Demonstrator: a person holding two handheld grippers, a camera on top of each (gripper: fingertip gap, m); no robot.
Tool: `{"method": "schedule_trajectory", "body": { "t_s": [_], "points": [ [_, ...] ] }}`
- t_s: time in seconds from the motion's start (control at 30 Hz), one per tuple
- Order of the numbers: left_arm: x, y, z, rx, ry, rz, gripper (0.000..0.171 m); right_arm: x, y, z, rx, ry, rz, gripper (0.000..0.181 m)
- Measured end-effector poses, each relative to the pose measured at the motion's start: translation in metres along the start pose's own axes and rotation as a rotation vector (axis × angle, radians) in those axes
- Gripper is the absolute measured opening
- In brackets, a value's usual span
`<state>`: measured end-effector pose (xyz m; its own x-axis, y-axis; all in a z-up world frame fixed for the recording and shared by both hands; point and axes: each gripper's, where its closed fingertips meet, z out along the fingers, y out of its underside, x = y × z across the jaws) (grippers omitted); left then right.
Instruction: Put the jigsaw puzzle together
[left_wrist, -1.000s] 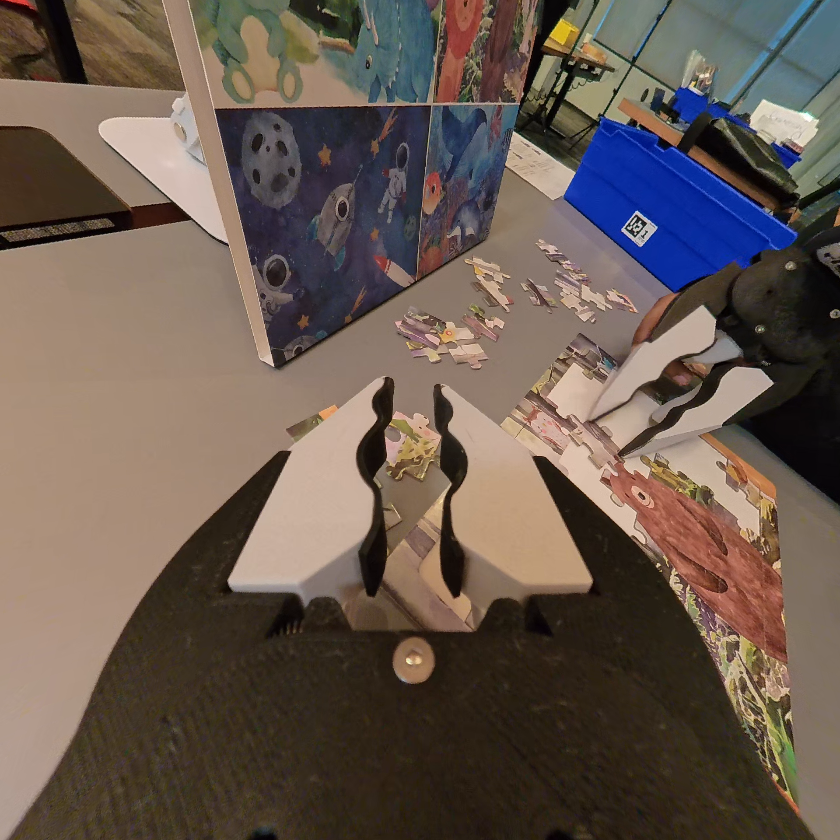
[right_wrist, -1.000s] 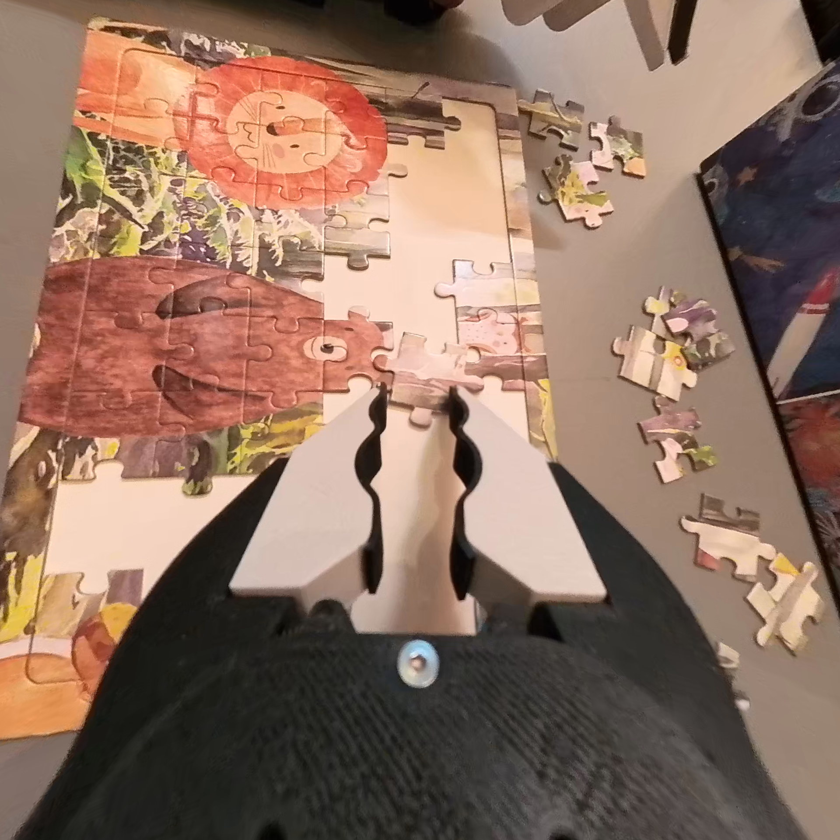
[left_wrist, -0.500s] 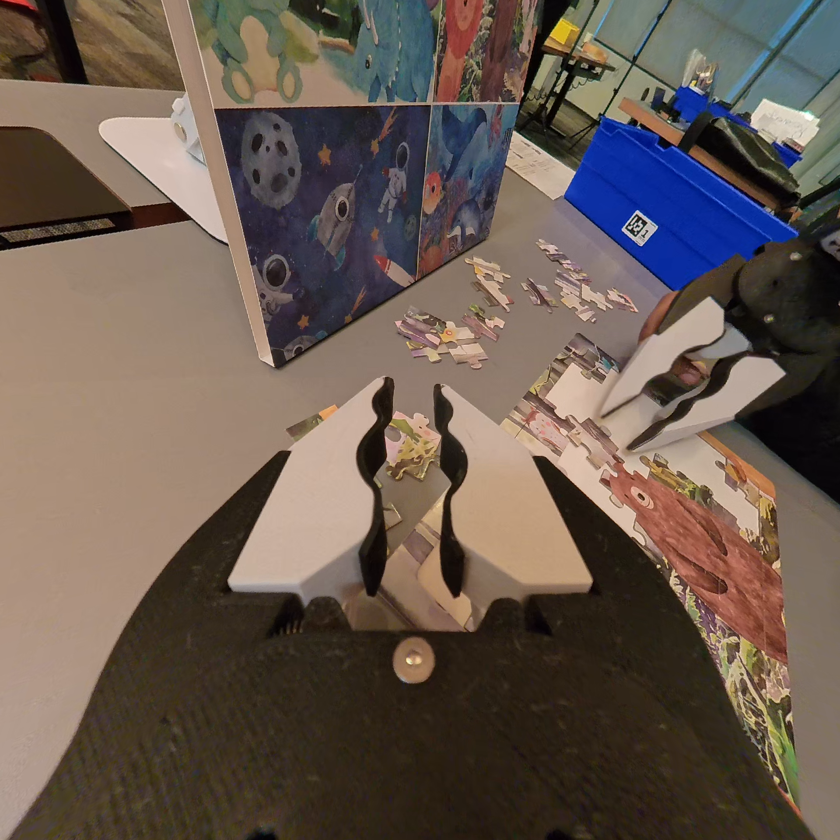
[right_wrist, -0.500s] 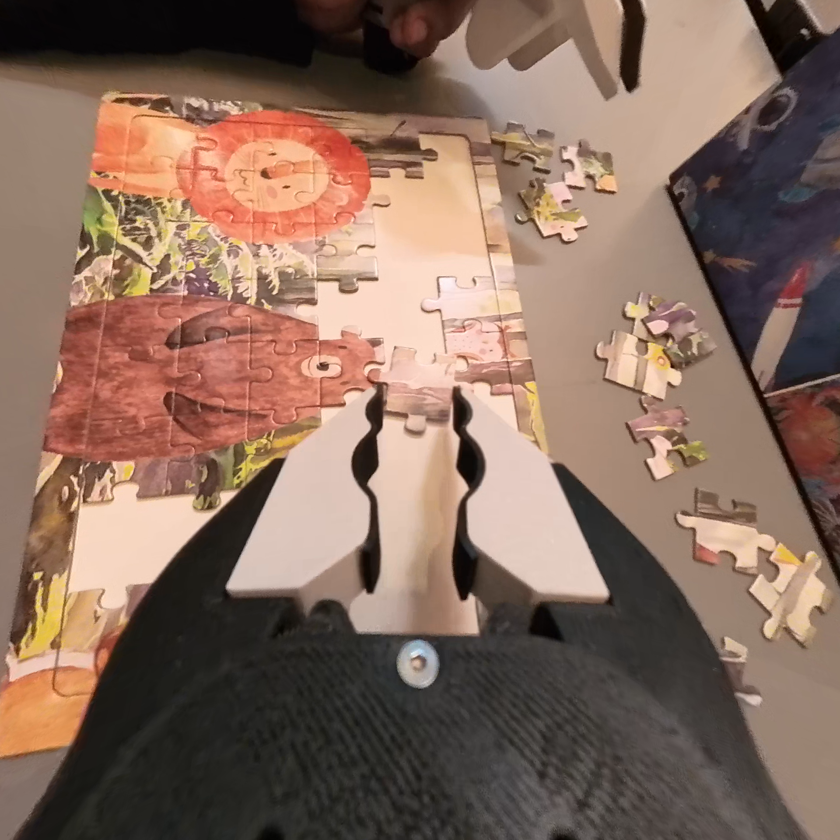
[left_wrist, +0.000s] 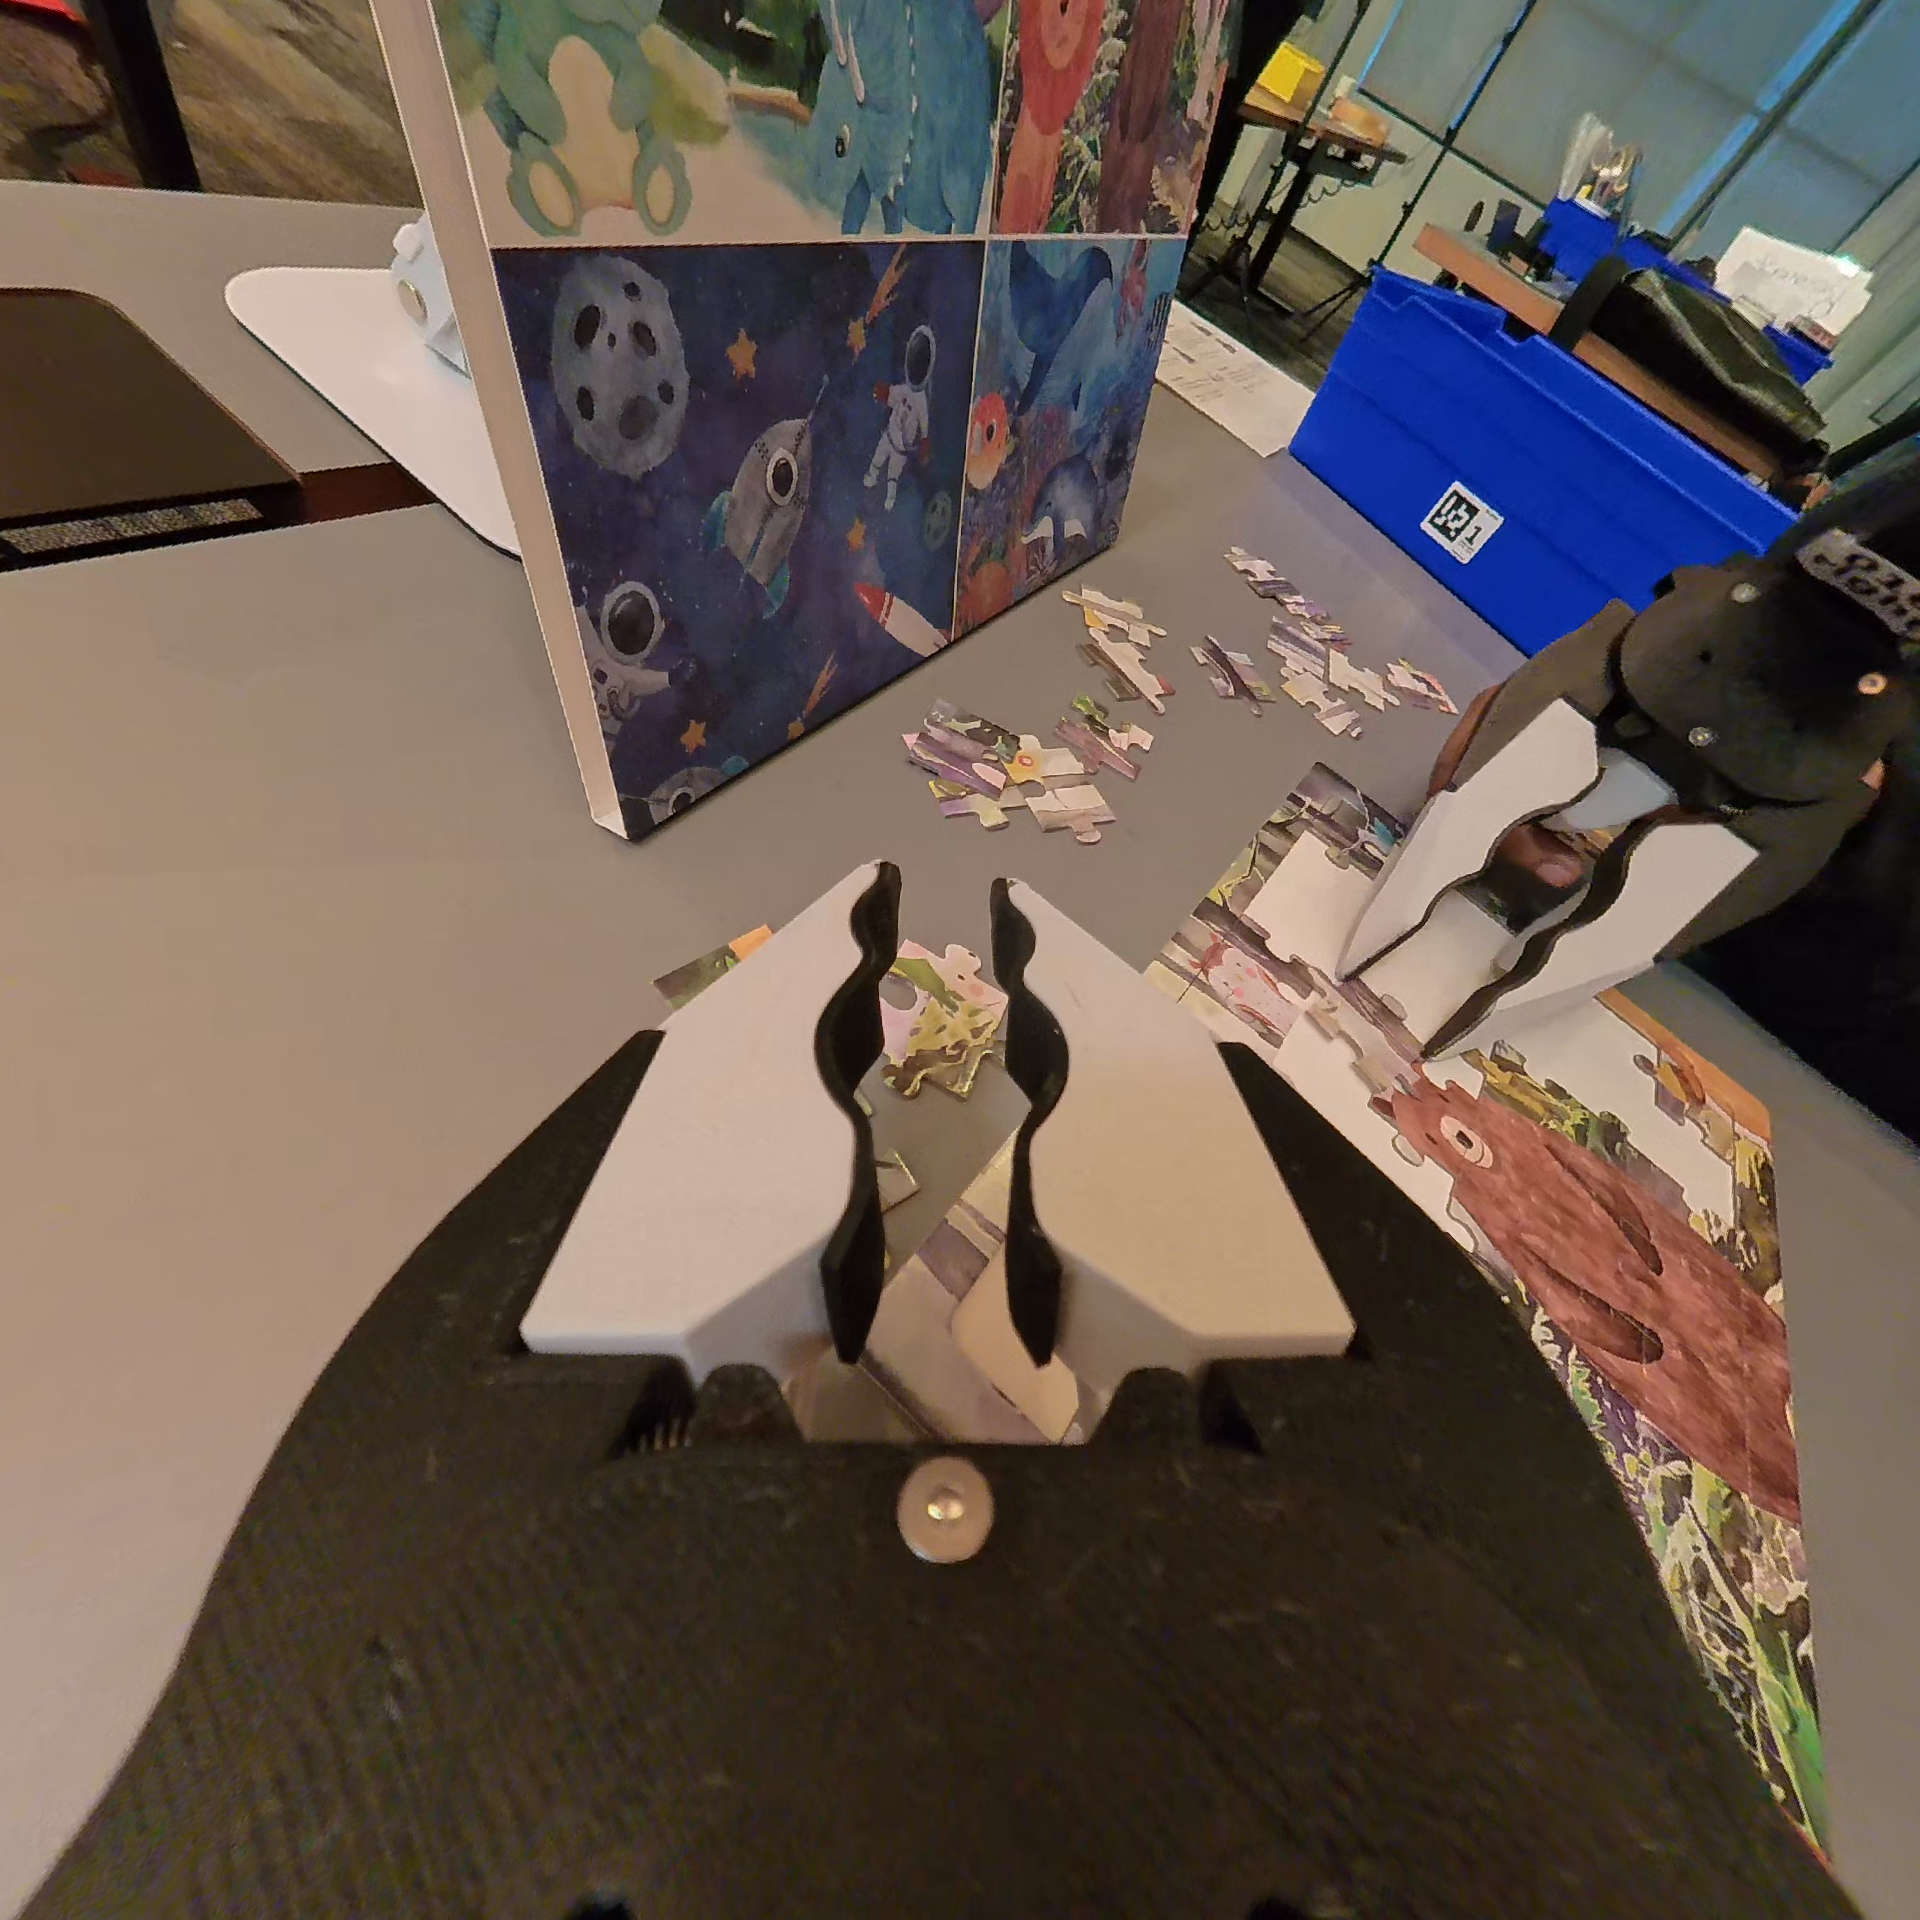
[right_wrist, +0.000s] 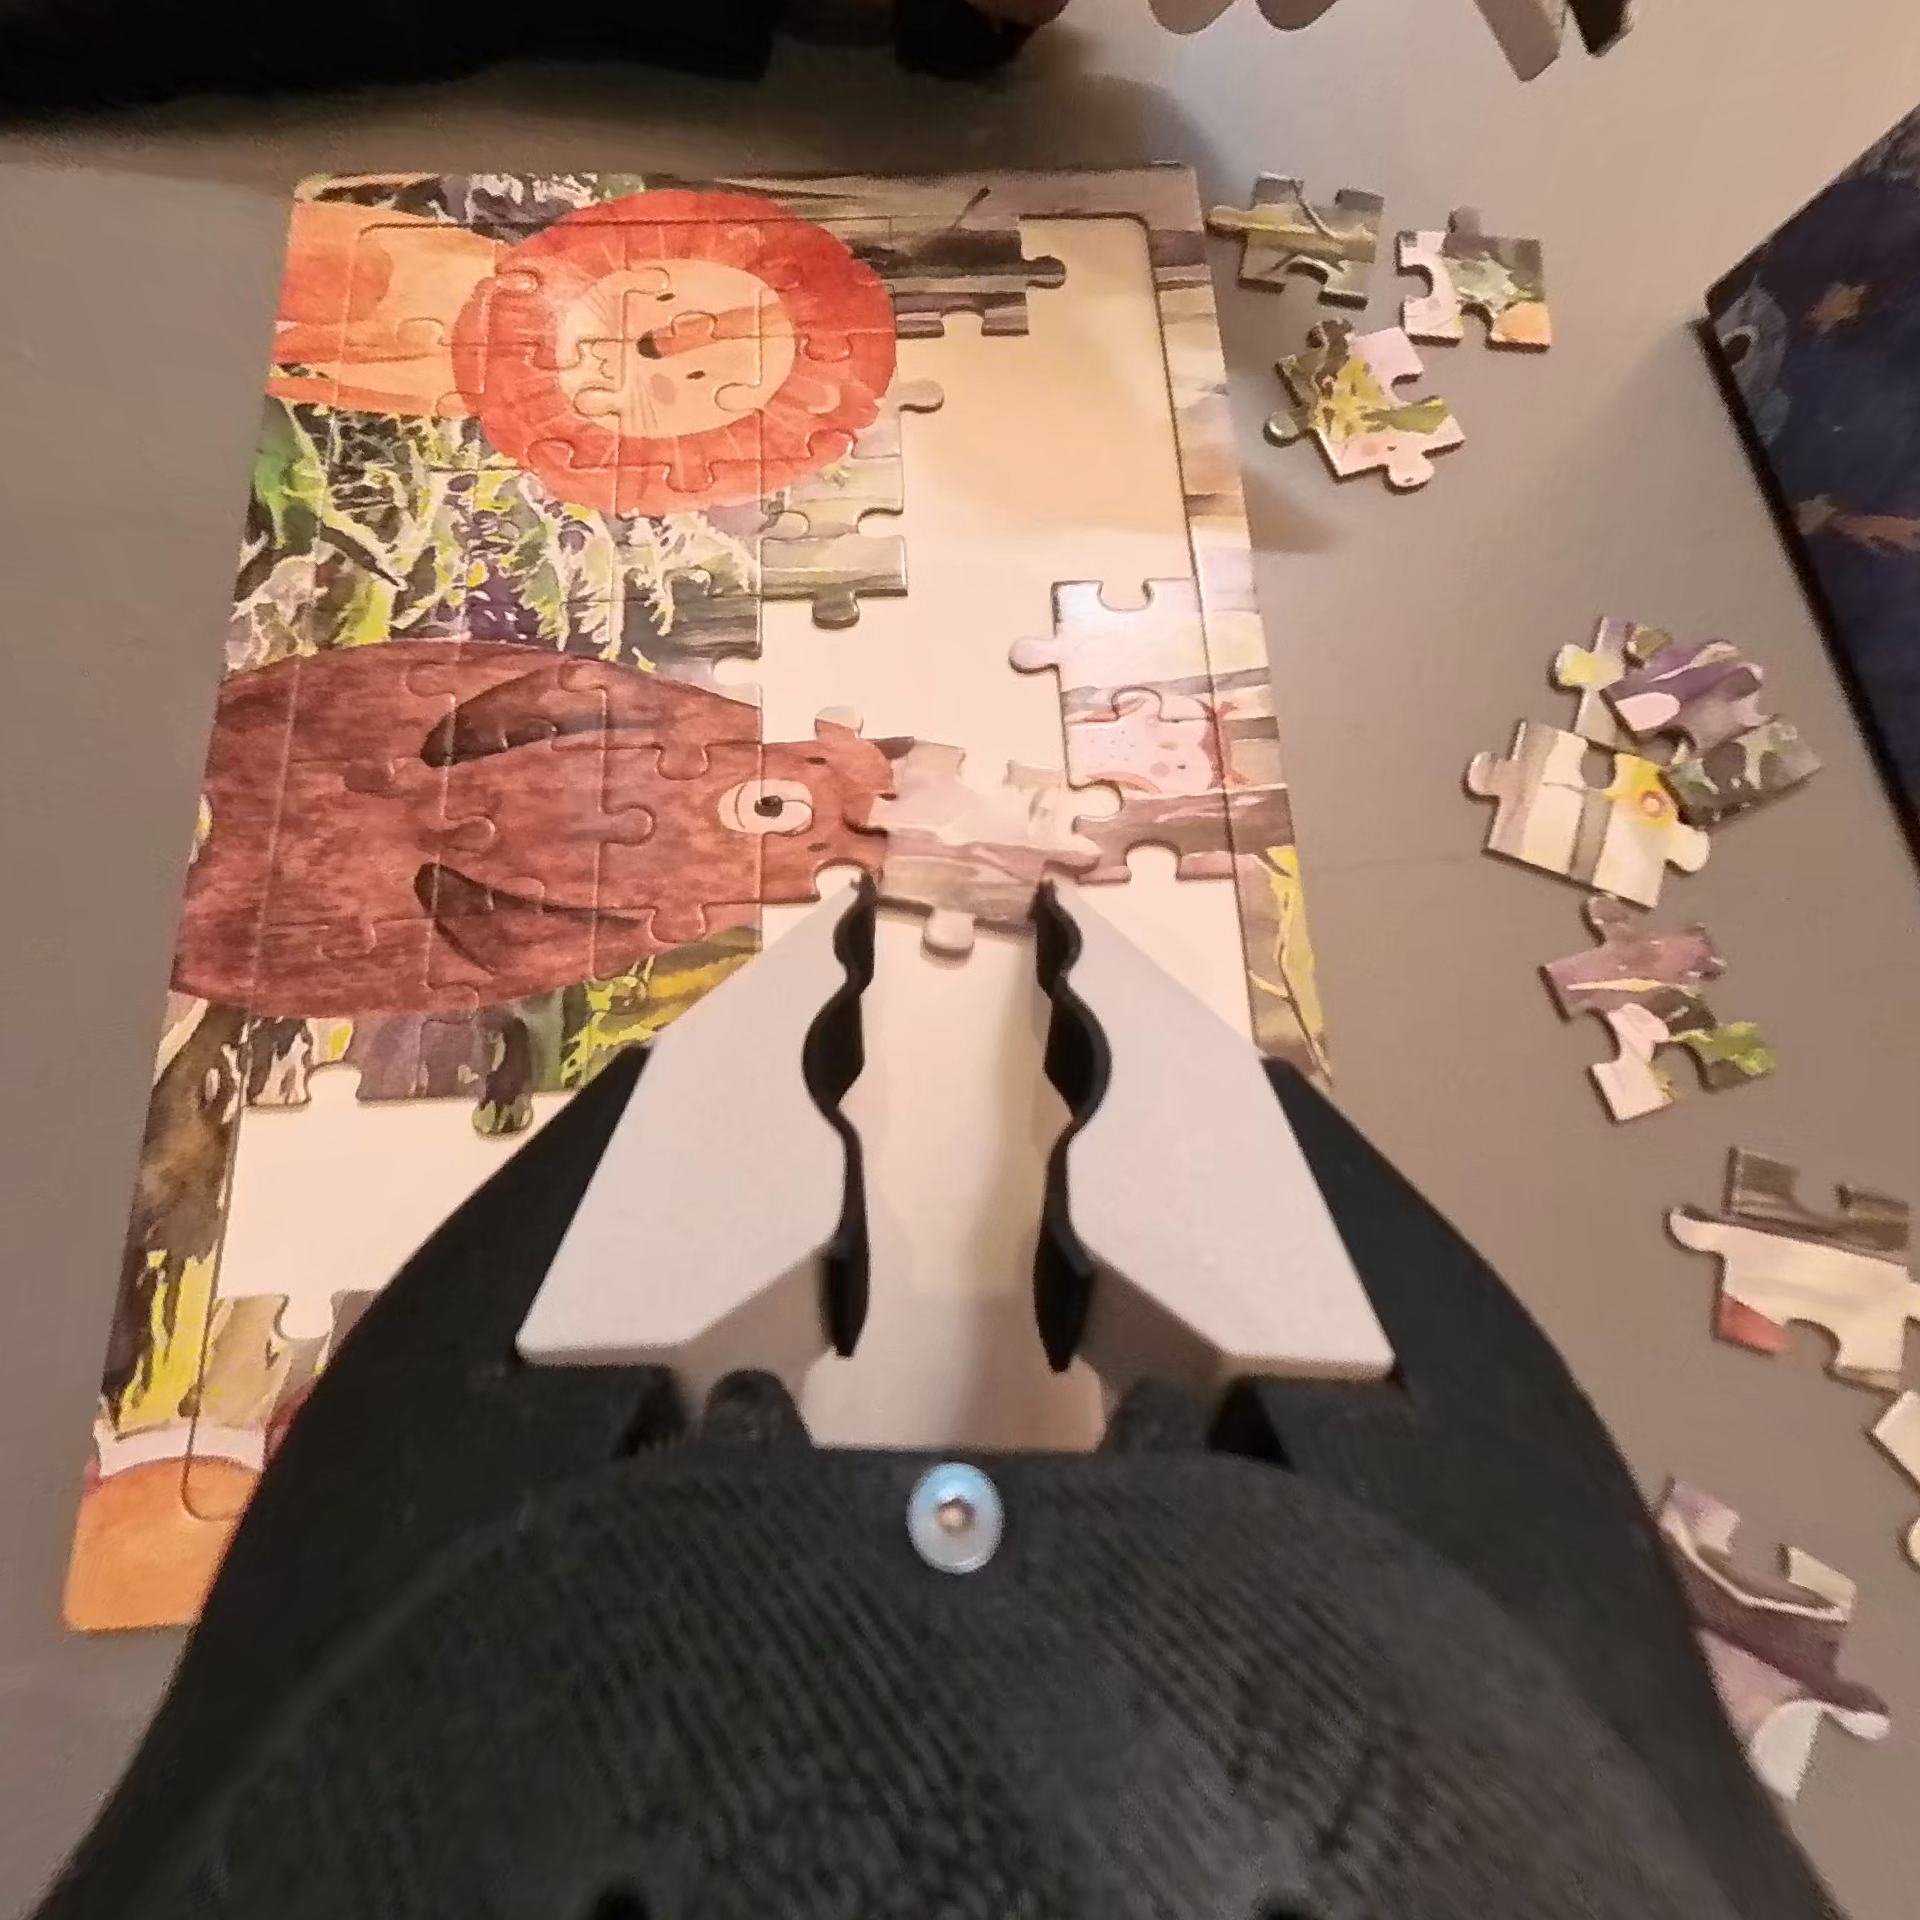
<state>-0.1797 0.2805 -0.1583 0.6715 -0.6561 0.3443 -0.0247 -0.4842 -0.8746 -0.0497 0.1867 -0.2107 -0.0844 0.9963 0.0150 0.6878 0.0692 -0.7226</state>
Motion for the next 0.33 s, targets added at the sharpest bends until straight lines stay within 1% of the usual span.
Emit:
{"method": "schedule_trajectory", "body": {
  "t_s": [0.1,0.33],
  "points": [
    [0.0000,-0.0001,-0.0001,0.000,0.001,-0.001,0.015,-0.0029,-0.0034,-0.0005,0.011,-0.034,-0.037,0.029],
    [-0.0002,-0.0004,-0.0004,0.003,0.003,-0.006,0.015,0.0037,-0.0049,0.0000,-0.067,-0.089,-0.150,0.029]
  ]
}}
